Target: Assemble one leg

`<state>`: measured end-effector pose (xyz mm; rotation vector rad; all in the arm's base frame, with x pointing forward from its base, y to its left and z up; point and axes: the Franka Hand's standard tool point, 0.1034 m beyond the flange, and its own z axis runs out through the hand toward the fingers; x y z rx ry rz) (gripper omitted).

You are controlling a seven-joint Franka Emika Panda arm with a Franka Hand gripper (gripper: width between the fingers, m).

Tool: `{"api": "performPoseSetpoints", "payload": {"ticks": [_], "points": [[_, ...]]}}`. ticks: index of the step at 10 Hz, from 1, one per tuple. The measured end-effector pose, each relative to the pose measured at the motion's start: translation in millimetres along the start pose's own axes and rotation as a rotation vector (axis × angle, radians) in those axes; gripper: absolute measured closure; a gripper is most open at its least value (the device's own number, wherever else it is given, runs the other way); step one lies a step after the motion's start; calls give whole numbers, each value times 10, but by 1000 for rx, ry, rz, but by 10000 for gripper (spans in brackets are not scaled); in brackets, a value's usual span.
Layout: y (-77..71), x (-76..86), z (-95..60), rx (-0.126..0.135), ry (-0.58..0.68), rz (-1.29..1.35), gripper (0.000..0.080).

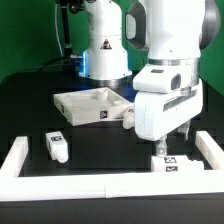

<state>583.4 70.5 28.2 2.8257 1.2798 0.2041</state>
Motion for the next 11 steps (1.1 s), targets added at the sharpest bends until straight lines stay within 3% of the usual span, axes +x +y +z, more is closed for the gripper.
{"api": "performPoseSetpoints", "payload": {"ticks": [3, 5, 8, 11], "points": [[48, -12, -6, -4, 0, -36, 151], [279, -69, -16, -22, 5, -81, 151], [420, -68, 3, -32, 10, -76, 151], [406, -45, 87, -30, 12, -69, 151]]}}
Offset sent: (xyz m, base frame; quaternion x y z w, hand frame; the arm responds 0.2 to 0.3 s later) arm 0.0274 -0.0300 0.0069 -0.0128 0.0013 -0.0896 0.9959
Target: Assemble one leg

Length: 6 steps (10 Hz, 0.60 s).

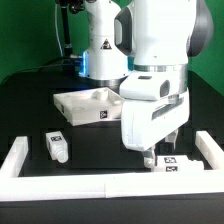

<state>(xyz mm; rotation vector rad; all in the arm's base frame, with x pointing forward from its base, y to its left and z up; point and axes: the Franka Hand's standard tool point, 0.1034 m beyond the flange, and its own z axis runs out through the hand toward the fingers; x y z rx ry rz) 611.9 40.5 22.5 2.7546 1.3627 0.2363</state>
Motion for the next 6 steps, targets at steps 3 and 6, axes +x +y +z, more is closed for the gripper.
{"api": "performPoseSetpoints", "payload": {"ticks": [3, 6], "points": [[6, -14, 82, 5, -4, 1, 151], [-28, -24, 126, 8, -4, 1, 151]]}}
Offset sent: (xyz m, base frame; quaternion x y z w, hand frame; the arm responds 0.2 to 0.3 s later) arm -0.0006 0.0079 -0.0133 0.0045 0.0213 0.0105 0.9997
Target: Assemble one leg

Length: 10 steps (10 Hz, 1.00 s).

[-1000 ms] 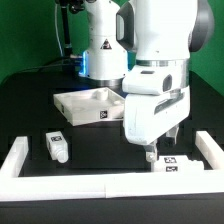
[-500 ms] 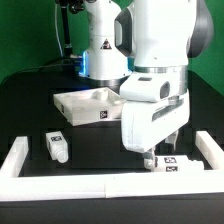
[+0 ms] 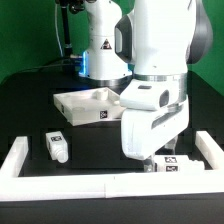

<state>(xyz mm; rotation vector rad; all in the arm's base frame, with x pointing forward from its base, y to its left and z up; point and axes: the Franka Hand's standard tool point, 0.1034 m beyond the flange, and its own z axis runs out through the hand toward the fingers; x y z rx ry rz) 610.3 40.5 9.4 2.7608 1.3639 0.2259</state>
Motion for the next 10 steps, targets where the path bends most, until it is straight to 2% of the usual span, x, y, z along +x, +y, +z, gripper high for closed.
{"api": "performPoseSetpoints", "payload": {"ticks": [1, 2, 3, 4, 7, 8, 9, 10], "points": [[0, -1, 1, 0, 0, 0, 264], [-1, -1, 1, 0, 0, 0, 264], [1, -1, 0, 0, 0, 0, 448], [1, -1, 1, 0, 0, 0, 482], [2, -3, 1, 0, 0, -2, 482], [-21, -76, -17, -10, 5, -65, 482], [-82, -233, -131, 0, -9, -89, 482], [-130, -402, -315, 2, -15, -105, 482]]}}
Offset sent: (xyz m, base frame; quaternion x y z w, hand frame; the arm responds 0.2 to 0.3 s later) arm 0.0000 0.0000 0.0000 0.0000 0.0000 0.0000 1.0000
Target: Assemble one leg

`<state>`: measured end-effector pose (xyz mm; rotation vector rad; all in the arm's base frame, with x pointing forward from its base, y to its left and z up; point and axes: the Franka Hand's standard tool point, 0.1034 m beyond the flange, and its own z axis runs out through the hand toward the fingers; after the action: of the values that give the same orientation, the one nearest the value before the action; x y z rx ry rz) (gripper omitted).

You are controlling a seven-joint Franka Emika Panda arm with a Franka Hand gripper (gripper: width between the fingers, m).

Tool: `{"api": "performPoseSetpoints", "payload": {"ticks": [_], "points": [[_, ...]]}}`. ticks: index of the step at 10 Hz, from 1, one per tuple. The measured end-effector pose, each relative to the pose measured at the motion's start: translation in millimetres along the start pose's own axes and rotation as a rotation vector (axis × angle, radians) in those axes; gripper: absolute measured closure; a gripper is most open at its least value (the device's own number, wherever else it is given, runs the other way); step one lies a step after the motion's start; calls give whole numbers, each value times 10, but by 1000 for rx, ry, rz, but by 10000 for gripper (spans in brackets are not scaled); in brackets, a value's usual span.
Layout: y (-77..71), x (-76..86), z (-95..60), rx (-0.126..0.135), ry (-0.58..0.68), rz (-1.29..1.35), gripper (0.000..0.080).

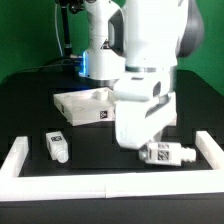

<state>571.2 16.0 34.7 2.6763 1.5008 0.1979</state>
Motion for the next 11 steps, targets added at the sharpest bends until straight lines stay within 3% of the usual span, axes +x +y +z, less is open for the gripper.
{"api": "performPoseSetpoints", "payload": {"ticks": [2, 7, 8, 11], "points": [[-82, -283, -156, 11, -15, 5, 482], [-103, -343, -153, 16, -19, -26, 481], [-162, -534, -213, 24, -30, -68, 481], [-262, -1497, -534, 37, -62, -226, 481]]}}
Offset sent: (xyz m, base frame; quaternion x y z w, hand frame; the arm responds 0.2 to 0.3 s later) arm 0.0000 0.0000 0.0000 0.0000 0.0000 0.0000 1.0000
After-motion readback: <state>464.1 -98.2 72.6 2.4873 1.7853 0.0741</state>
